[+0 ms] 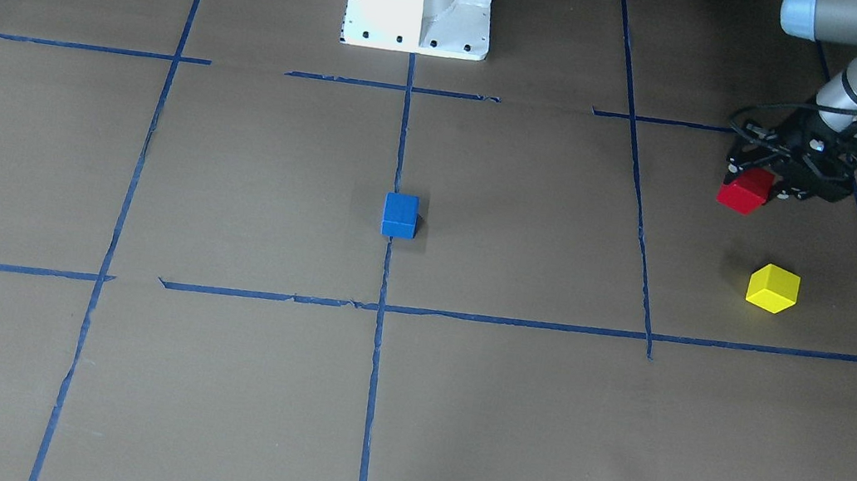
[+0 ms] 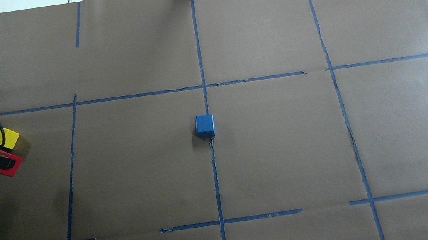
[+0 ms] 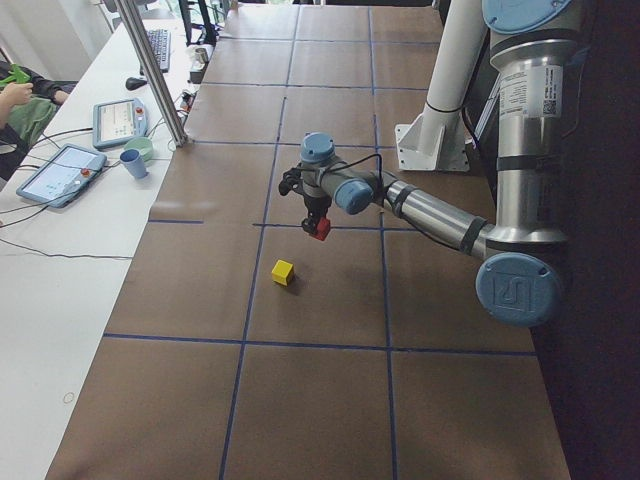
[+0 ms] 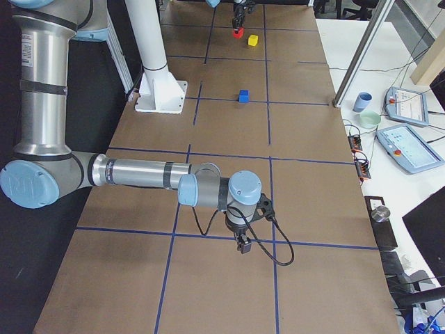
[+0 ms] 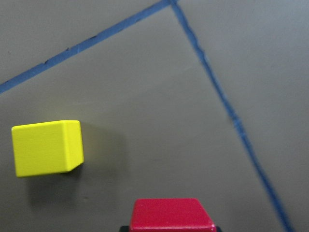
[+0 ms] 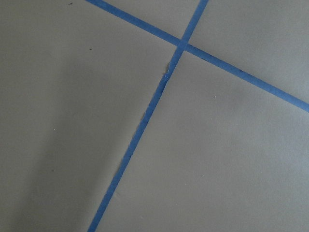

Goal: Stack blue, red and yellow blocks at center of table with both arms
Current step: 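Carry the red cube with the left gripper above the blue cube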

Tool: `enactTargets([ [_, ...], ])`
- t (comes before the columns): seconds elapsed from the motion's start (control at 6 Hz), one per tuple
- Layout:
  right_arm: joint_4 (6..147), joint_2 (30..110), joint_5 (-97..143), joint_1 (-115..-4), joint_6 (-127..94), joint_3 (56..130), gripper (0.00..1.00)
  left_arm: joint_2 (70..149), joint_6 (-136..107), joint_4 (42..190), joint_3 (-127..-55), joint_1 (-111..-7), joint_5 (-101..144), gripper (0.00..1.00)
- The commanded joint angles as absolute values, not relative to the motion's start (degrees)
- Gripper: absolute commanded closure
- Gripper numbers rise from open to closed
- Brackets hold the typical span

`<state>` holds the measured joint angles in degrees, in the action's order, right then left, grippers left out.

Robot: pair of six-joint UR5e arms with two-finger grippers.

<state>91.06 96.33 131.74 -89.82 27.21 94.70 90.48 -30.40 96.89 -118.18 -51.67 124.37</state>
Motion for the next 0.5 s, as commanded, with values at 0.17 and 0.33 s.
enactTargets([
  [0.17,90.7,96.6,131.7,-89.8,16.0,94.4,0.03,116.2,-61.1,78.6,-118.1,-36.5,114.9,0.94],
  [0.33,90.7,96.3,131.7,-89.8,13.3,94.7,0.03,125.3,-67.2,77.3,-111.7,-34.2,112.4,0.94],
])
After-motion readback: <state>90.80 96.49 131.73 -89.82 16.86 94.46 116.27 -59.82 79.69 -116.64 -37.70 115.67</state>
